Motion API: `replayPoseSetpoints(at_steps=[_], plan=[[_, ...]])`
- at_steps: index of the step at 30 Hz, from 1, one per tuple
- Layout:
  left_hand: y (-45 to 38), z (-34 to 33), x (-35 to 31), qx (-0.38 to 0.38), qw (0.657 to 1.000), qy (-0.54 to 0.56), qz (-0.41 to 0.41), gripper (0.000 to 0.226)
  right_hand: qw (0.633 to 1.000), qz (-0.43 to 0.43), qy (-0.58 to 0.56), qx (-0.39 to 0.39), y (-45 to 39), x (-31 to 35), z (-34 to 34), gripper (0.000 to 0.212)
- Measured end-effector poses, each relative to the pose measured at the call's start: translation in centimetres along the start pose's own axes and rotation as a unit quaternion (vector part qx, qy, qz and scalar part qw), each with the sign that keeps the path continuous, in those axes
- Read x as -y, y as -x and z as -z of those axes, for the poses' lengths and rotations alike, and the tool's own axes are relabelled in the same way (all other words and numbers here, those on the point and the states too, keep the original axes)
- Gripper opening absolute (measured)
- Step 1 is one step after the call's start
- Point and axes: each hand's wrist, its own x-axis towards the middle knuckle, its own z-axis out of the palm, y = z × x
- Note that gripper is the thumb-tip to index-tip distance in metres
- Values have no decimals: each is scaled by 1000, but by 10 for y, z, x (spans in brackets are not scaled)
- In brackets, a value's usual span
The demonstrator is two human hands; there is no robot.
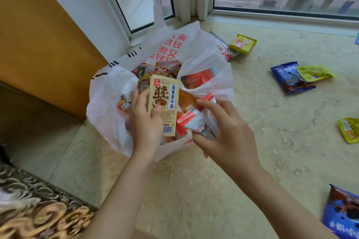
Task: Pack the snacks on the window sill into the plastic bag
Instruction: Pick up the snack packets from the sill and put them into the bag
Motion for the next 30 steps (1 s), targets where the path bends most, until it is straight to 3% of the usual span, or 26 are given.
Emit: replayPoseSetpoints(at_steps=[6,10,13,15,19,22,25,28,30], plan=[[-9,10,1,-25,988,-147,-38,58,996,-12,-73,-46,-51,19,-13,58],[-7,10,8,-30,934,-316,-164,82,993,-37,-104,-35,-65,22,-37,59],[-4,12,11,-32,896,-342,-282,74,994,-54,-93,-10,-63,19,-53,63],[-1,14,8,-35,886,-337,-316,61,996,-56,-66,4,-59,15,-63,66],[2,15,8,-44,881,-323,-343,50,999,-2,1,41,-48,3,-81,77],[5,8,15,-6,865,-344,-365,43,997,18,-3,73,-44,-4,-88,88],[7,0,28,50,850,-416,-318,51,992,49,-38,111,-39,-12,-84,97],[8,-4,35,100,855,-442,-253,59,986,77,36,142,-34,-23,-74,112],[10,-6,37,116,853,-433,-268,68,987,75,75,124,-35,-31,-69,109]])
